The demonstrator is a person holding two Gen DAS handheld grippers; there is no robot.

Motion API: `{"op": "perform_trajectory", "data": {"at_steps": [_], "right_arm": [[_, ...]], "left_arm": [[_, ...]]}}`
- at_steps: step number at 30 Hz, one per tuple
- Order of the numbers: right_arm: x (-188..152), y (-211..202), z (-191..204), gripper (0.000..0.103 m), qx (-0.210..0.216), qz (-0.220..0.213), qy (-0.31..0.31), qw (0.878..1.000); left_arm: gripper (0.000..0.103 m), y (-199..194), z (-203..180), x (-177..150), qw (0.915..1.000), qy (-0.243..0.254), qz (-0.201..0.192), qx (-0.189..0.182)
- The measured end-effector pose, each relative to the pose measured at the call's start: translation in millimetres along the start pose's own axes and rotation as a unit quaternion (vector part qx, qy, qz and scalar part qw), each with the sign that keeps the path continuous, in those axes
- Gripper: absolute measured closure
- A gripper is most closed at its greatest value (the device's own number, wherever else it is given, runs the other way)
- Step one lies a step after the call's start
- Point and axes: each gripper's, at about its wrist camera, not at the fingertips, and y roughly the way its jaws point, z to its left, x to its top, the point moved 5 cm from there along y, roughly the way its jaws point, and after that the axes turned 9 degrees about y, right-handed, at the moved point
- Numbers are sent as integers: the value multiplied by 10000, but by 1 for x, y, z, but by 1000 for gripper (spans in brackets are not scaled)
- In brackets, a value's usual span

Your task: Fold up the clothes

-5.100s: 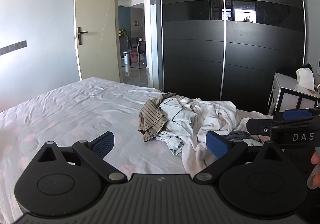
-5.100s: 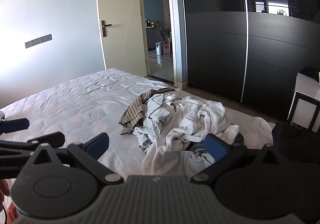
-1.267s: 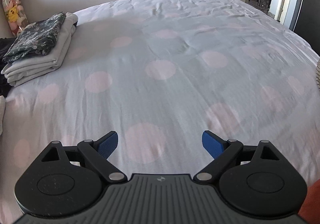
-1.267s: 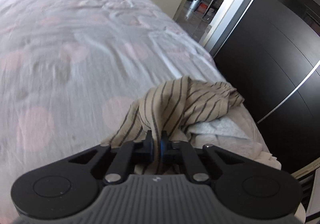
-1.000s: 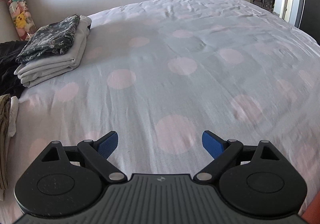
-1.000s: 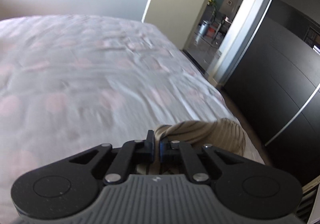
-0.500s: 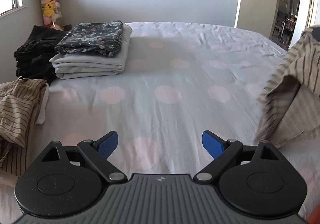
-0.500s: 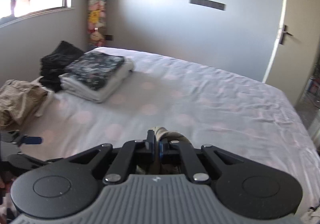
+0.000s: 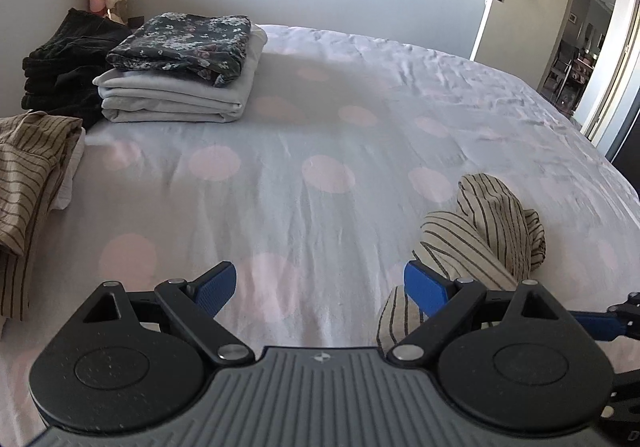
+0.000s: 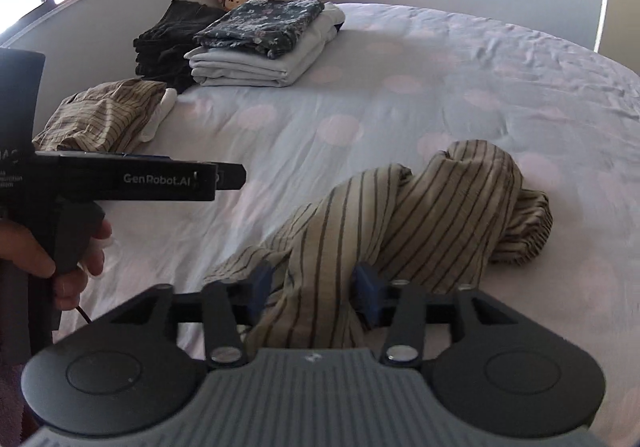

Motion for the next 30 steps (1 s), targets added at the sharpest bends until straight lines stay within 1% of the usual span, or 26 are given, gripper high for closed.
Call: {"op": "perform_trajectory", "data": {"at_steps": [2,3,4,5,7,12,16,18,21,23,24,25,26,27,28,30], "right_arm": [[-5,-9,-15,37,-113,-170,161,9997],[-5,-12,-23,34,-217,-250,242,9992],[-5,-14,-32,29,-324,-327,327,9984],[-5,-14,-41,27,-456,-384,404,9974],[-5,-8,-60,27,-784,-418,529,9946],[-1,21,-91,27,-1082,-497,874,9890],[1,52,-106,27,-1251,-505,951,9863],[-1,66,-114,27,-1214,-458,1060,9859],[-7,84,-125,28,-1066,-289,1331,9849],[-10,95,-128,34,-978,-155,1412,9850],[-11,99,-129,35,-938,-127,1431,9852],[-11,101,-128,40,-914,-142,1395,9859],[-11,102,-126,55,-879,-168,1313,9873],[-11,102,-123,67,-804,-187,1231,9890],[-10,102,-121,93,-742,-210,1176,9901],[-11,99,-119,95,-671,-278,1186,9903]], "left_arm": [[0,2,-7,-2,10000,75,39,-39],[0,3,-10,-2,9999,120,55,-53],[0,5,-14,-3,9998,183,75,-54],[0,8,-18,-5,9996,245,101,-41],[0,15,-25,-9,9993,340,160,-15],[0,36,-35,-19,9987,394,330,-67],[0,54,-40,-25,9983,375,449,-71],[0,64,-41,-28,9979,379,516,-58],[12,78,-43,-36,9970,337,689,-102],[14,85,-44,-41,9962,285,808,-132],[20,88,-44,-43,9960,274,835,-164],[30,89,-45,-44,9957,269,859,-223],[36,90,-46,-44,9953,260,878,-302],[46,89,-47,-44,9952,248,871,-377],[60,88,-48,-43,9951,248,851,-442],[77,83,-51,-41,9949,232,805,-559]]}}
